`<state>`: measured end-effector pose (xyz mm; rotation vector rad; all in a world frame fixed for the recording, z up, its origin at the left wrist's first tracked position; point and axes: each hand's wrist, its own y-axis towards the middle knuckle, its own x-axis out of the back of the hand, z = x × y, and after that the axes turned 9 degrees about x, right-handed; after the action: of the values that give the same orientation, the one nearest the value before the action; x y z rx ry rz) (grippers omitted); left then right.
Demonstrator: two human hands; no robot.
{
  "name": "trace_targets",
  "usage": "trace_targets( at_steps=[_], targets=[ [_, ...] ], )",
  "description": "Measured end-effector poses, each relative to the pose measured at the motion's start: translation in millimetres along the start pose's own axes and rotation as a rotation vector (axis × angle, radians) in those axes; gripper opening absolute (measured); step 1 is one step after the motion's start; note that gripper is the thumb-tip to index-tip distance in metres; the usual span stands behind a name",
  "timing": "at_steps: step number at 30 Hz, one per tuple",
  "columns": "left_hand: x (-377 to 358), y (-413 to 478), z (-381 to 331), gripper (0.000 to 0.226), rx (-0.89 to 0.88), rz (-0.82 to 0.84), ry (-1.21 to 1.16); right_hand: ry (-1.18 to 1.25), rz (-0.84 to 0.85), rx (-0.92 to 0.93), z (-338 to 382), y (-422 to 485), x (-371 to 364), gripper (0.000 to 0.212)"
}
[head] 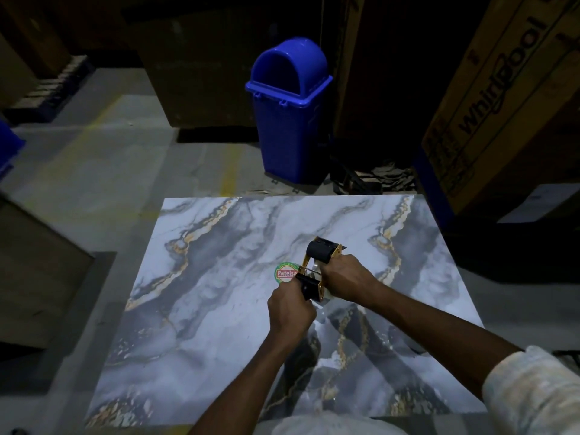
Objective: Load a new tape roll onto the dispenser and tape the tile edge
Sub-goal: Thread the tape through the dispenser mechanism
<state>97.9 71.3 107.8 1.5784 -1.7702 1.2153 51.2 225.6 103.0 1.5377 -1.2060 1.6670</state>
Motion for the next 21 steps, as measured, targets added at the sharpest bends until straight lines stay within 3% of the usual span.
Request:
trace_targets(
  at_steps=[5,10,21],
  targets=[
    [-4.4,-0.9,4.0,0.028,-0.022,-0.009,0.014,0.071,-0.022,-0.097,6.8,-8.7,7.7,0.007],
    [-9.1,0.7,6.9,0.030,-0.058,-0.006,0.047,0.097,-0.088,-0.116,14.0,-15.5,-6.3,0.039],
    [-15.7,5.8,14.1,0.037,-0.052,0.039,0.082,0.009,-0.082,-0.067,14.0,-16.9,-16.6,0.036]
  ],
)
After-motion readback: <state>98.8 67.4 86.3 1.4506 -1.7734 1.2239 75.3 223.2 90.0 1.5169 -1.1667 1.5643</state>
